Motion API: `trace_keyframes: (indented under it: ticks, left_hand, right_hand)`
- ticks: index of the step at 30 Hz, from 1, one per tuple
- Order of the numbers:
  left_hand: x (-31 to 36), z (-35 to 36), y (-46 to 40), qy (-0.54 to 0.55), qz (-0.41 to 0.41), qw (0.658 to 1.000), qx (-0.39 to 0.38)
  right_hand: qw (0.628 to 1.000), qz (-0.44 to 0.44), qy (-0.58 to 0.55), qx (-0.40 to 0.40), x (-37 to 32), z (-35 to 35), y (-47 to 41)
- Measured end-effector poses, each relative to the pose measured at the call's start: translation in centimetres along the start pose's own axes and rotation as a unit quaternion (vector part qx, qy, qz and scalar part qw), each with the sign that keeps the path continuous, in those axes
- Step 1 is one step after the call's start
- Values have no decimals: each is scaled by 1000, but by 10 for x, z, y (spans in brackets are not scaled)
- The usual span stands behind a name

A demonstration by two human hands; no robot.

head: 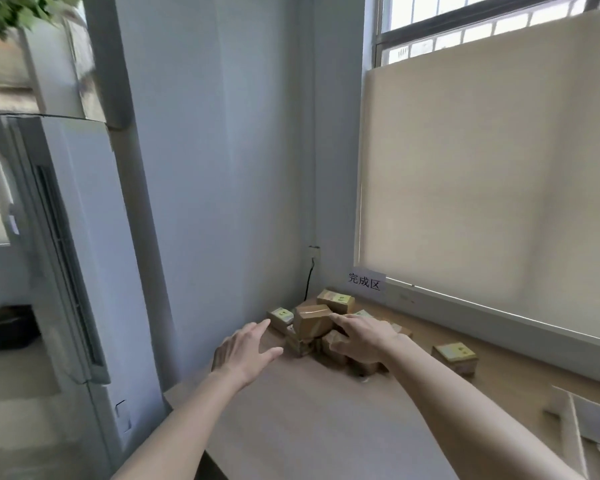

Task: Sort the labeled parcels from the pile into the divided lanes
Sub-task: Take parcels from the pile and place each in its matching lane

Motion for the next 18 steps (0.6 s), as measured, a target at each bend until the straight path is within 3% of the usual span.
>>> trace_keyframes:
  ticks: [6, 18]
  left_hand:
    - [-6, 1, -105, -9, 12, 1000, 6]
    - [-25, 76, -233, -15, 7, 999, -36]
  right_hand:
    - [999, 35, -5, 11, 40, -6, -96]
    - [997, 80, 6, -21, 85, 30, -199]
Point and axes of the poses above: each hand's wrist, its own y-axis away from the middle knuckle, its own z-axis out of the palm, x = y × z, the point moved 10 cm from there along -y, towards the middle knuckle, and after that the axes turned 1 degree about -y, right-handed, at the moved point
